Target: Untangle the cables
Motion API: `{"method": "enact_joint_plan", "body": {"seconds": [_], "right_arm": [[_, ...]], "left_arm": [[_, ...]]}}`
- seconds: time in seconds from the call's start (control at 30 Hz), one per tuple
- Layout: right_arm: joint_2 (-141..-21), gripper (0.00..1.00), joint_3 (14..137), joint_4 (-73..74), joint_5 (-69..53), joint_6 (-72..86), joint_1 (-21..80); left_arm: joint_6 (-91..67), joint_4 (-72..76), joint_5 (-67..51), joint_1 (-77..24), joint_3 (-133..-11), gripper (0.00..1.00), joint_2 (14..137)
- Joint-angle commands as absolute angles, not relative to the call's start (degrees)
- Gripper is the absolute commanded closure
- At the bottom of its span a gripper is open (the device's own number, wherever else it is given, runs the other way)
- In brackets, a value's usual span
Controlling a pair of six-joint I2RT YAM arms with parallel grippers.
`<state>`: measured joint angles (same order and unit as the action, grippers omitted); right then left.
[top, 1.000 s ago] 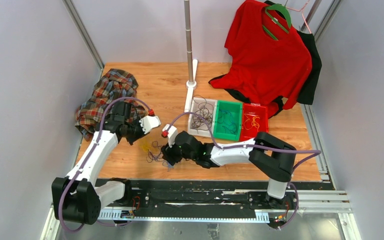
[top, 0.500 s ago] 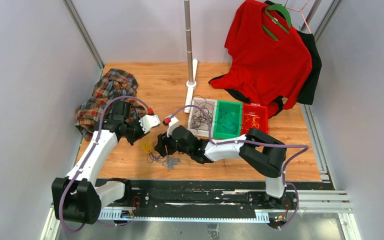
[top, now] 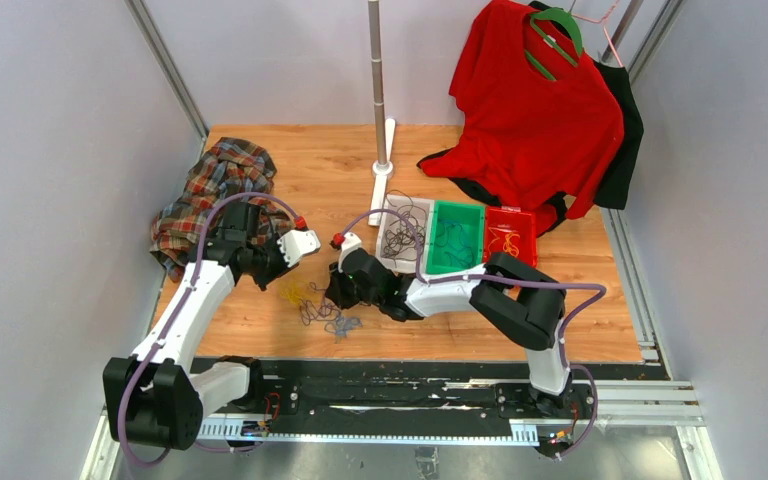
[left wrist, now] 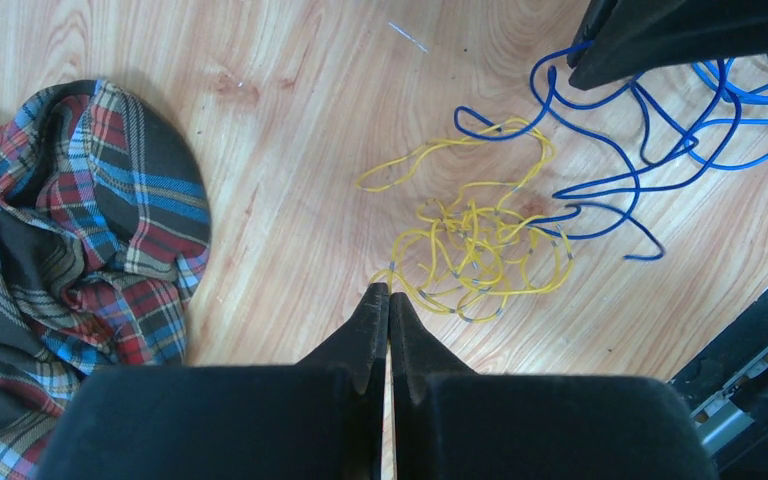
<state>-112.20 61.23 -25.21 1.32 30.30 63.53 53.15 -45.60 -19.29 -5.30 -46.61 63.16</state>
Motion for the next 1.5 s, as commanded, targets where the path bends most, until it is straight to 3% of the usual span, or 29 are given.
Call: {"method": "enact_joint_plan", "body": {"seconds": [0.0,0.17,0.4,0.6,0.87,1.13,1.47], "right_arm": [[-112.18,0.99,60.81,-28.69,-0.59,34.69,61.01],[-104.86,1.0,55.16,-37.66,-3.15,37.79,56.76],[-90.87,1.0,50.68,-36.93,-2.08,35.55,51.49],[-77.71,0.99,48.42,-32.37,0.76,32.64,45.55],[-61.03,0.99,54.43,-17.92,3.67,24.37,36.87],[-54.73,1.0,60.63,-8.81,3.62,20.63,27.69],[-57.81,0.99,61.21,-1.82,9.25,12.6,26.88]], "left_arm": [[54.23,-45.71,-19.69,-4.58,-46.73,0.99,61.7],[55.78,-44.95,-17.81,-4.48,-45.61,0.99,61.53],[58.52,-41.08,-13.97,-4.48,-42.25,0.99,61.06],[62.16,-38.21,-10.51,-4.48,-38.87,0.99,60.73],[66.52,-32.76,-5.24,-4.31,-33.51,0.99,60.51],[65.93,-34.44,-6.57,-4.31,-35.01,0.99,60.01],[57.7,-48.1,-21.95,-4.31,-50.53,0.99,57.22]]}}
